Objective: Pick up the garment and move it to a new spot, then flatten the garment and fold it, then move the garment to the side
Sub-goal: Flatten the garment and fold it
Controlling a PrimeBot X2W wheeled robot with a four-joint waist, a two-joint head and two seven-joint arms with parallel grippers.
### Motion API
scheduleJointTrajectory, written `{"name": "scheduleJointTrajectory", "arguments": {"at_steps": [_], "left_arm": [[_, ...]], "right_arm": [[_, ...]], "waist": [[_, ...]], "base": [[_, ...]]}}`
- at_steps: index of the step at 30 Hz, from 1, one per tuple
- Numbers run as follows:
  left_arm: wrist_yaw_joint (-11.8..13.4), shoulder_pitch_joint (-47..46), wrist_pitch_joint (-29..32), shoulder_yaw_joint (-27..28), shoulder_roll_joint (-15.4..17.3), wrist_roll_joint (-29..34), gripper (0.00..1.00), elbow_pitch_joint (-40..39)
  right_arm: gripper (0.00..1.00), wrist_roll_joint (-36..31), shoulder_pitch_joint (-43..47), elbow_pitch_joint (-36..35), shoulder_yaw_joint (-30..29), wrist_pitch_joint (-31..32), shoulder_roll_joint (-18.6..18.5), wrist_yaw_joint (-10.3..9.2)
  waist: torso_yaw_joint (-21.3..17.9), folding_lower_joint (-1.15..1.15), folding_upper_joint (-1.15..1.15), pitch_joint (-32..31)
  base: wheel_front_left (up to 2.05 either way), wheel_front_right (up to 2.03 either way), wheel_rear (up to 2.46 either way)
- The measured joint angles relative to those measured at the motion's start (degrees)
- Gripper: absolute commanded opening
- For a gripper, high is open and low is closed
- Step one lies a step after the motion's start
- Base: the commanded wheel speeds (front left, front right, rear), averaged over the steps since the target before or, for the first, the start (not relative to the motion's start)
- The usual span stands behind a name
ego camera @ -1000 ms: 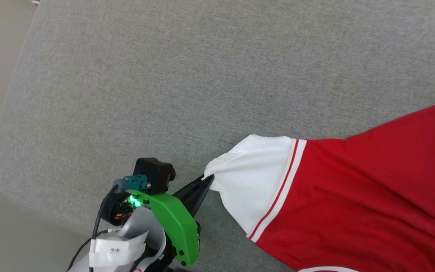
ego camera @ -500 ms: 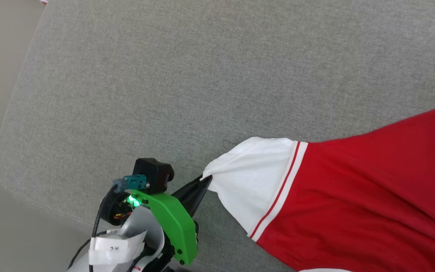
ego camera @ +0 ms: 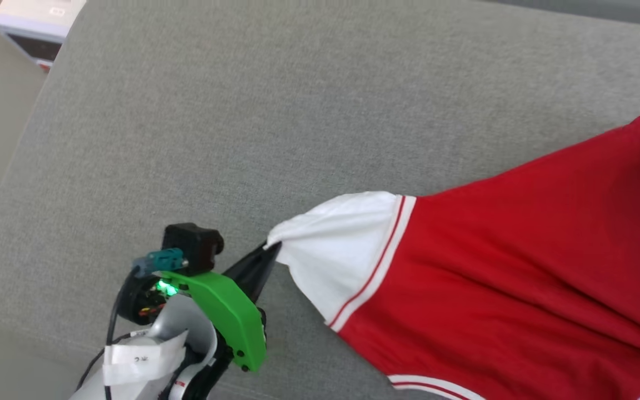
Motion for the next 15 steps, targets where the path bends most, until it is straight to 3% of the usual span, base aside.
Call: {"name": "scheduleJointTrajectory", "arguments": {"at_steps": [8, 15], "left_arm": [[1.52, 0.23, -2.66, 3.07, 2.23, 0.97, 0.0, -2.37], [2.24, 0.04, -5.53, 6.02, 3.97, 2.16, 0.0, -5.16]], "right_arm": [[0.0, 2.98, 2.36, -1.45, 2.9, -11.58, -3.13, 0.0], [0.0, 5.1, 5.11, -5.45, 0.88, -18.25, -3.59, 0.01]], "waist": [[-3.42, 0.0, 0.0, -5.56], [-6.72, 0.0, 0.0, -10.05]], "base": [[0.0, 0.0, 0.0], [0.0, 0.0, 0.0]]}}
